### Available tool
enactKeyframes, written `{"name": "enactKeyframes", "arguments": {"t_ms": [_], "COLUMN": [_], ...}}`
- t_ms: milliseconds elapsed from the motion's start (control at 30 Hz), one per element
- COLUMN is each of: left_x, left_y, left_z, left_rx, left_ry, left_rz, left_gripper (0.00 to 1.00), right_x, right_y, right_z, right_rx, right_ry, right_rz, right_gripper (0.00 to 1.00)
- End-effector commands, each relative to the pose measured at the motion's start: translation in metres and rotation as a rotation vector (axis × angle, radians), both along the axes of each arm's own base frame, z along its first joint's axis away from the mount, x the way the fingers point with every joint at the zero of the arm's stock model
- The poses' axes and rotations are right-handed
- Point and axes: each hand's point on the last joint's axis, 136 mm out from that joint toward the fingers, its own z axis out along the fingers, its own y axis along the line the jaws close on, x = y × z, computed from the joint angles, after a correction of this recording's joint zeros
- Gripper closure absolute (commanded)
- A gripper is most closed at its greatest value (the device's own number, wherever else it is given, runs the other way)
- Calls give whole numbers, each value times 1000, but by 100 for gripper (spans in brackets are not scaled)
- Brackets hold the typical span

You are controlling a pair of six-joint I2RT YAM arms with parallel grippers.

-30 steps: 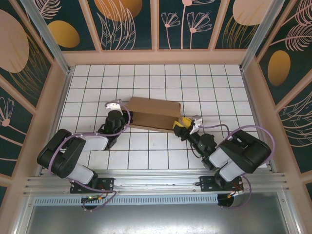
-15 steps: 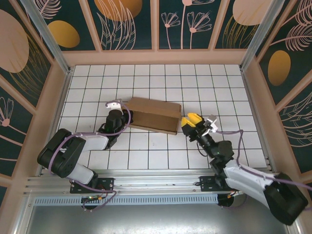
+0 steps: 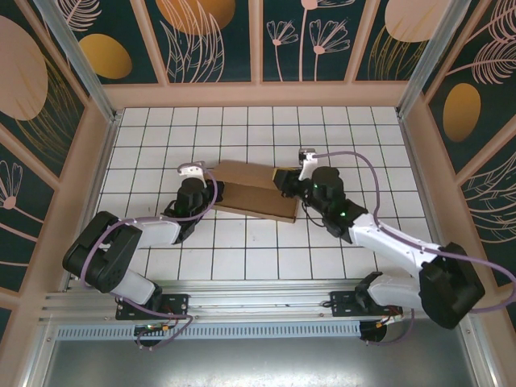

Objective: Fold the paper box

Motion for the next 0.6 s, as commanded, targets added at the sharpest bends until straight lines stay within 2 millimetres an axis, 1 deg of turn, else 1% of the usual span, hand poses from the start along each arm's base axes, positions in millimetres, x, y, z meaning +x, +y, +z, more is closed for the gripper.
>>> {"name": "enactKeyframes", "arguments": {"t_ms": [0,67,133,233,300,400,567], "left_x": [-2,-4,-9,-16,-21,-32,-51], "left_y": [-12,-10,-9,-5,-3,-4,1], "left_z": [-3,-5,-4,0,3,4,-1], "left_rx": [-11,-2,3,15,17,3,-21], "left_ry": [54,84,109,141,158,195,251], "left_rz": [-44,-40,-42,-42,-41,-64,-72], "left_gripper": [71,69,64,54,51,49,50], "right_x": [4,7,7,5,5,5,8], "right_y": [-2,-2,-3,-4,-6,-8,-12], "right_z": [-28,-41,-51,-57,-60,-65,-73], "right_rx": [-54,-83,-95,-89,-93,-114,-146], "right_ry": [120,150,176,185,186,191,204], "right_rz": [-49,-60,-66,-68,-78,-81,-90], "right_gripper": [80,80,80,79,78,77,75]}}
